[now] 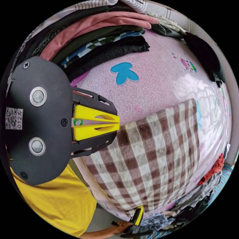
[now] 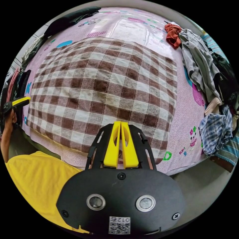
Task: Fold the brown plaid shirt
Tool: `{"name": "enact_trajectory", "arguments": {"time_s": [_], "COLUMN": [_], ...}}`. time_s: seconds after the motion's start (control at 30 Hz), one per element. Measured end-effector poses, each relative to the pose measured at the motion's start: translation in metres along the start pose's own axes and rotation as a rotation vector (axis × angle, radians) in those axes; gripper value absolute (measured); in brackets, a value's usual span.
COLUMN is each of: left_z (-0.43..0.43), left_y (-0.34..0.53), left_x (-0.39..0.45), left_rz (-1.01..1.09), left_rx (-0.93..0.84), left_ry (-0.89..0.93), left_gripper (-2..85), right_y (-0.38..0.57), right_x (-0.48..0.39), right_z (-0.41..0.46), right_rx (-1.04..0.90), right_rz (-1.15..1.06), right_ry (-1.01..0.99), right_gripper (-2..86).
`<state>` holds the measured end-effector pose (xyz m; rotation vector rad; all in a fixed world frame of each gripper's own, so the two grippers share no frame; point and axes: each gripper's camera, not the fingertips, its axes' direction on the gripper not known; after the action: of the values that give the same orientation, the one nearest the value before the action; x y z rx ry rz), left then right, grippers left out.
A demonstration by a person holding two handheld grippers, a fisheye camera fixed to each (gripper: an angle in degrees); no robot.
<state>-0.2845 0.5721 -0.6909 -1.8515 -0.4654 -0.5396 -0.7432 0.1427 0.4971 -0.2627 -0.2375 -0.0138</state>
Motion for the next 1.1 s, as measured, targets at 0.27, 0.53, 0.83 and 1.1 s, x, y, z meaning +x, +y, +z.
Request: {"name": "enact_trajectory", "arguments": {"time_s": [0.27,0.53,0.83,1.1], "left_z": [-0.099,-0.103,-0.076,-0.139], "left_y": [0.031,-0.016,-0.025,-0.046], "left_x": [-0.006,0.060,0.033,0.030], "left_rz": [-0.192,-0.075,-0.126,-0.105], "left_rx": [0.276,0.205,0.086,0.248], "left_ry": [0.059,0.148,0.213,0.162], "left_gripper": [0.5,0.4,0.1,0.4], "right_y": [0.007,0.024,0.014,0.014], "right_x": [0.016,0.091,0.130,0.138], "right_z": [0.004,-0.022,0.017,-0.027], "right_rx": [0.017,0.162,0.084,0.230], "right_rz": [-0.061,0.073,0.088,0.050], "right_ry": [-0.134,-0.154,-0.290,-0.326], "right_gripper": [0.0,0.0,-0.1,0.0]}}
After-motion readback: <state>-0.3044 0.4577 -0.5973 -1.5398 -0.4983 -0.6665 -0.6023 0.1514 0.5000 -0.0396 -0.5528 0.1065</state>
